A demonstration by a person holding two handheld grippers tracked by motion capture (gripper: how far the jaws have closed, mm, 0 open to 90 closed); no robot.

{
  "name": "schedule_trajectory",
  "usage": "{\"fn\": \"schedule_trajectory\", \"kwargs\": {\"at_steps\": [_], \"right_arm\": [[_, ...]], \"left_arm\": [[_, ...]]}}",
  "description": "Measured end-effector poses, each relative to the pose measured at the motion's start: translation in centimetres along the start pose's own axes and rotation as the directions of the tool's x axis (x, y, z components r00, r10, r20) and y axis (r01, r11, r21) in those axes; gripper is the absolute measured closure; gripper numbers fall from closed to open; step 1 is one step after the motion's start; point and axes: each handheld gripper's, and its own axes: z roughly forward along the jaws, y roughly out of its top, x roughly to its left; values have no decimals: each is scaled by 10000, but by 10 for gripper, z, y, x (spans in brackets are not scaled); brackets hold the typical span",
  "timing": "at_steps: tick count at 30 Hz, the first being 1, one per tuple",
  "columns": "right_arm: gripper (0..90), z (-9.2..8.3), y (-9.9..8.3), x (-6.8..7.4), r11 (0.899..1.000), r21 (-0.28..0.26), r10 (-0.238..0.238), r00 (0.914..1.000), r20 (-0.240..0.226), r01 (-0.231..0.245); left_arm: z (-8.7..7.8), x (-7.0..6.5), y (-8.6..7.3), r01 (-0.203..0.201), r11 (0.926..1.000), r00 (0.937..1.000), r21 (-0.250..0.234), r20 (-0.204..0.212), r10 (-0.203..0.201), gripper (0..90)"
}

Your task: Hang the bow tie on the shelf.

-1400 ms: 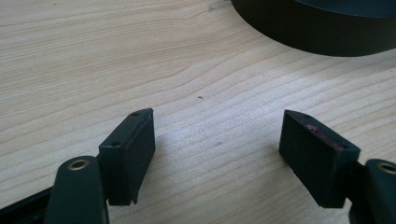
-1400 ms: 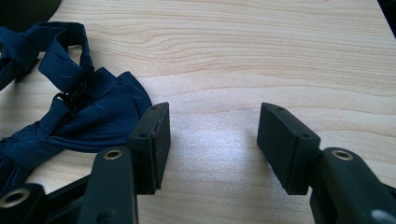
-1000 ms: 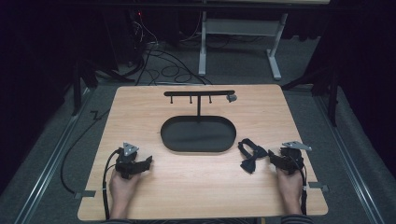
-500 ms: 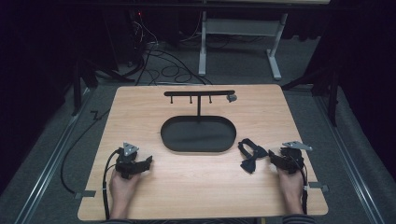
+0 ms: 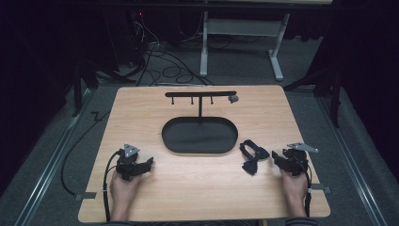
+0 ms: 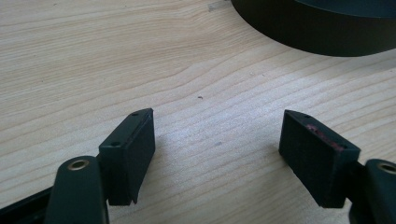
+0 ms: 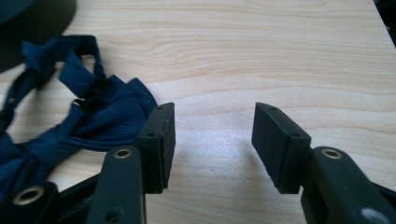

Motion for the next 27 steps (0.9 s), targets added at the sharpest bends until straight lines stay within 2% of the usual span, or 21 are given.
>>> {"fn": "schedule_trajectory", "kwargs": {"at_steps": [11,27], "right_arm": [[569,-11,10,7,9991,-396,-171,9977,-655,145],[586,-8,30,24,9978,-457,-534,9875,-1484,471]], "left_arm": [[0,0,0,13,10000,10000,-10,-4,-13,273],[0,0,0,-6,10000,10000,5,-2,6,273]]}}
